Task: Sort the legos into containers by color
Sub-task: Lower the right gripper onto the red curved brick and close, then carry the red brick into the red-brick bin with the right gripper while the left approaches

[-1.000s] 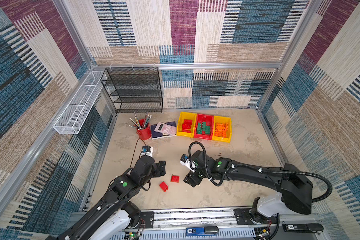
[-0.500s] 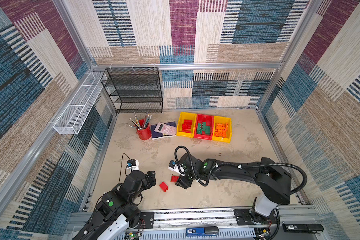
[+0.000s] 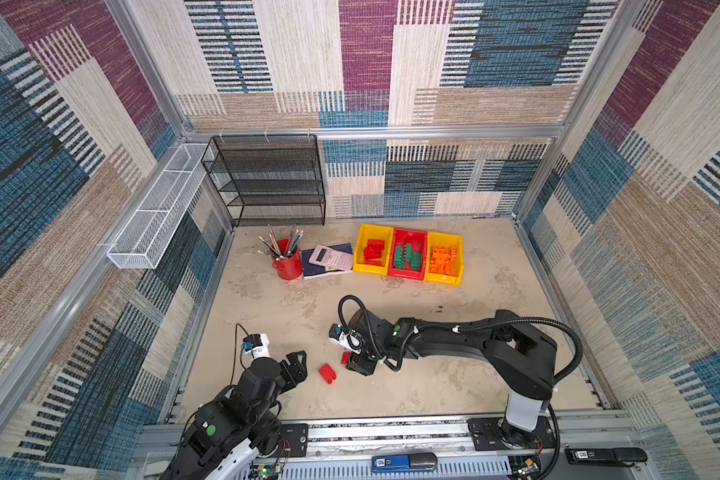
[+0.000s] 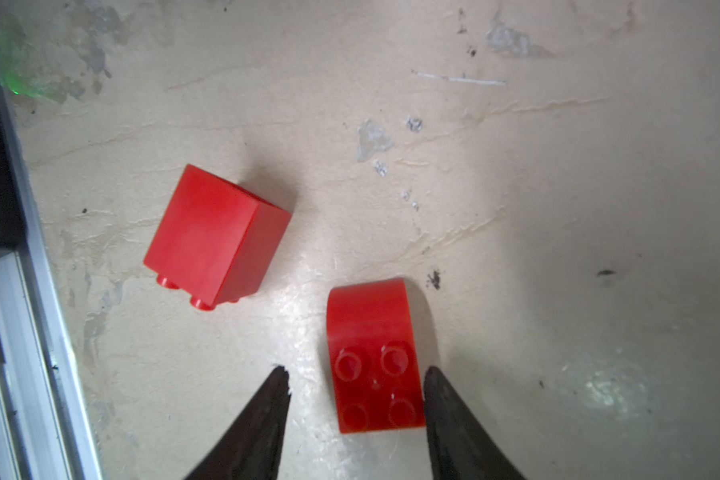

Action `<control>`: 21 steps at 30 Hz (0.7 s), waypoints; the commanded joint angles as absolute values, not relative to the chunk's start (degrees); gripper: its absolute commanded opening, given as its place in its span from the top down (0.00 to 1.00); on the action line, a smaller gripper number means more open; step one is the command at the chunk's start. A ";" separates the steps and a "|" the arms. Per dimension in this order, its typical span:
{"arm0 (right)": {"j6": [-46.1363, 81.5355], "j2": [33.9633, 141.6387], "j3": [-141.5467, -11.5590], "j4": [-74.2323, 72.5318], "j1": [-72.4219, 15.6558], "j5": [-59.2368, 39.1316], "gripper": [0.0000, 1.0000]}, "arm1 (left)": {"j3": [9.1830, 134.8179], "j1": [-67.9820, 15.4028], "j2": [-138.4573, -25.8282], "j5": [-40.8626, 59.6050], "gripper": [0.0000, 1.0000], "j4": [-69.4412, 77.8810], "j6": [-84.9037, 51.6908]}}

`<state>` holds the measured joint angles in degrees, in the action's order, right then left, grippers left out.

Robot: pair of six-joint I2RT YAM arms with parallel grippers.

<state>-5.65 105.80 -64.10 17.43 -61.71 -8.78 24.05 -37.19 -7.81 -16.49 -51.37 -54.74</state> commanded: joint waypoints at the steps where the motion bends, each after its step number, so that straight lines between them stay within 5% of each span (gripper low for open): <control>1: -6.26 106.18 -64.01 15.15 -61.70 -7.37 0.48 | 23.90 -37.13 -7.68 -16.45 0.11 -52.47 -56.34; 10: -6.06 106.81 -63.17 14.54 -61.72 -5.85 0.51 | 25.12 -37.13 -10.47 -16.79 0.11 -51.77 -55.46; 21: -5.12 104.82 -63.43 13.01 -61.52 -2.28 0.69 | 25.61 -37.10 -11.37 -16.59 0.10 -51.49 -55.20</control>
<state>-5.61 105.93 -62.85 15.29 -61.65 -4.32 24.64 -37.19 -10.85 -16.29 -51.48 -55.35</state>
